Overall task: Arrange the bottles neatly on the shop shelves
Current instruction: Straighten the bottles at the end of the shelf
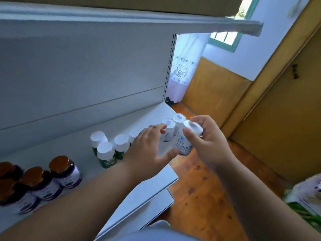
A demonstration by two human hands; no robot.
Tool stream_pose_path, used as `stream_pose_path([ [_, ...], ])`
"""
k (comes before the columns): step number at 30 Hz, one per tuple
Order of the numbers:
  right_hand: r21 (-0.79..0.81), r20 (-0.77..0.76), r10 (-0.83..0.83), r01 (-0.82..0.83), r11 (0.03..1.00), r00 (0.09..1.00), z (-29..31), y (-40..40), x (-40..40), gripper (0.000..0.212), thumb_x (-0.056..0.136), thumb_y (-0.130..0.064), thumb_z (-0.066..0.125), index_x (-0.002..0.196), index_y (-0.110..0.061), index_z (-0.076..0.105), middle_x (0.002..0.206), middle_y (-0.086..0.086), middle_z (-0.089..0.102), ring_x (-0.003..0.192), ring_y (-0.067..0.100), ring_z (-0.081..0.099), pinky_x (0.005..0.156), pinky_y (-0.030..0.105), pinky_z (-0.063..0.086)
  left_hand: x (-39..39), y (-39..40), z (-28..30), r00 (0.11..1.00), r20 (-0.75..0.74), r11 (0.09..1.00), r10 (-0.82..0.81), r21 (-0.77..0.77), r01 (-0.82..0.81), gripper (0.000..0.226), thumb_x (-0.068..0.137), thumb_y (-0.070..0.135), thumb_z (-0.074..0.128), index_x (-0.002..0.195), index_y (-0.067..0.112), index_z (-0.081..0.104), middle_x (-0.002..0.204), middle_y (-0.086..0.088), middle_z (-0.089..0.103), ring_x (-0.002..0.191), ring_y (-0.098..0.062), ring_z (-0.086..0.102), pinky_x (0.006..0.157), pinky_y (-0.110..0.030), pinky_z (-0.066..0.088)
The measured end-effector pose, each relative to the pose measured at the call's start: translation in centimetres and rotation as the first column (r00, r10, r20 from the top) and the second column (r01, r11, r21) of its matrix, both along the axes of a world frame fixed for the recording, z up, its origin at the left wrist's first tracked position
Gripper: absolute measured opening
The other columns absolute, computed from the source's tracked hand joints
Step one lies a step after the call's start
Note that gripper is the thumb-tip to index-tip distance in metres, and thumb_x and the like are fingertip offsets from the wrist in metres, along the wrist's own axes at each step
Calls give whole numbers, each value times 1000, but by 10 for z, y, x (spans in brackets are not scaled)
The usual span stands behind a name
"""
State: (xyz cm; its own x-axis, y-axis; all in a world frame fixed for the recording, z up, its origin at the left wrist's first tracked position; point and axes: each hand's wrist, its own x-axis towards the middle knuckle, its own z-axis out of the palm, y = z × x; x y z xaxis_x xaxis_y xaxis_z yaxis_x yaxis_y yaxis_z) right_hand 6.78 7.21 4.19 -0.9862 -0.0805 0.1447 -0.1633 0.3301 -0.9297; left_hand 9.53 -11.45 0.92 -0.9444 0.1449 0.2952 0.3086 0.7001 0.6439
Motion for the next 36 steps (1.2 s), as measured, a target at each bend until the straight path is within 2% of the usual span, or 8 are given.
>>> stream_pose_path([
  [2, 30, -7, -12, 12, 999, 1000, -1, 18, -26, 26, 78, -47, 67, 99, -36, 55, 94, 3, 66, 86, 27, 66, 69, 45, 58, -23, 13, -2, 1000, 6, 1000, 1, -30, 0, 79, 77, 76, 41, 140, 28, 37, 126, 14, 49, 112, -7, 45, 98, -29, 36],
  [6, 131, -19, -3, 5, 991, 1000, -13, 47, -87, 25, 82, -36, 71, 101, -33, 55, 93, -8, 66, 83, 12, 63, 72, 32, 53, -66, 36, -13, 998, -44, 988, 49, -143, -55, 66, 82, 67, 49, 134, 26, 44, 125, 8, 52, 113, -13, 47, 100, -36, 39],
  [11, 302, 17, 105, -105, 947, 994, -38, 75, -168, 41, 78, -30, 76, 111, -29, 54, 101, -12, 62, 89, 5, 58, 77, 25, 47, -113, 63, -25, 947, -212, 912, 240, -285, -295, 59, 78, 61, 49, 121, 22, 58, 117, 1, 57, 104, -24, 53, 91, -37, 43],
  [13, 331, 67, 203, -214, 919, 977, -48, 82, -195, 46, 76, -31, 78, 114, -31, 52, 104, -11, 61, 91, 8, 59, 78, 28, 50, -126, 77, -28, 928, -177, 834, 329, -407, -373, 70, 76, 67, 47, 129, 21, 52, 124, -3, 53, 109, -27, 51, 92, -38, 41],
  [17, 337, 148, 429, -454, 825, 891, -64, 77, -219, 47, 77, -27, 78, 116, -33, 52, 105, -9, 61, 81, 11, 64, 67, 23, 51, -147, 89, -38, 880, 38, 684, 474, -645, -341, 83, 80, 76, 43, 147, 30, 22, 137, -4, 43, 119, -26, 44, 95, -40, 38],
  [24, 422, 124, 617, -604, 676, 777, -72, 70, -235, 48, 81, -29, 72, 119, -40, 46, 110, -7, 60, 89, 14, 60, 77, 33, 54, -149, 91, -42, 845, 25, 615, 534, -698, -367, 78, 82, 72, 45, 145, 29, 27, 129, 1, 54, 109, -24, 50, 87, -37, 41],
  [32, 492, 109, 648, -608, 623, 753, -70, 72, -236, 64, 80, -38, 69, 134, -38, 35, 127, -8, 51, 103, 14, 54, 83, 31, 48, -148, 92, -40, 848, 23, 621, 529, -691, -369, 79, 83, 73, 44, 146, 28, 25, 133, 2, 50, 113, -21, 47, 94, -36, 37],
  [36, 493, -54, 638, -535, 687, 768, -53, 67, -220, 57, 84, -36, 65, 135, -31, 39, 134, -11, 40, 109, 5, 42, 88, 23, 34, -132, 92, -34, 844, -16, 662, 536, -612, -432, 85, 81, 75, 43, 147, 24, 23, 140, 0, 42, 123, -21, 40, 104, -37, 31],
])
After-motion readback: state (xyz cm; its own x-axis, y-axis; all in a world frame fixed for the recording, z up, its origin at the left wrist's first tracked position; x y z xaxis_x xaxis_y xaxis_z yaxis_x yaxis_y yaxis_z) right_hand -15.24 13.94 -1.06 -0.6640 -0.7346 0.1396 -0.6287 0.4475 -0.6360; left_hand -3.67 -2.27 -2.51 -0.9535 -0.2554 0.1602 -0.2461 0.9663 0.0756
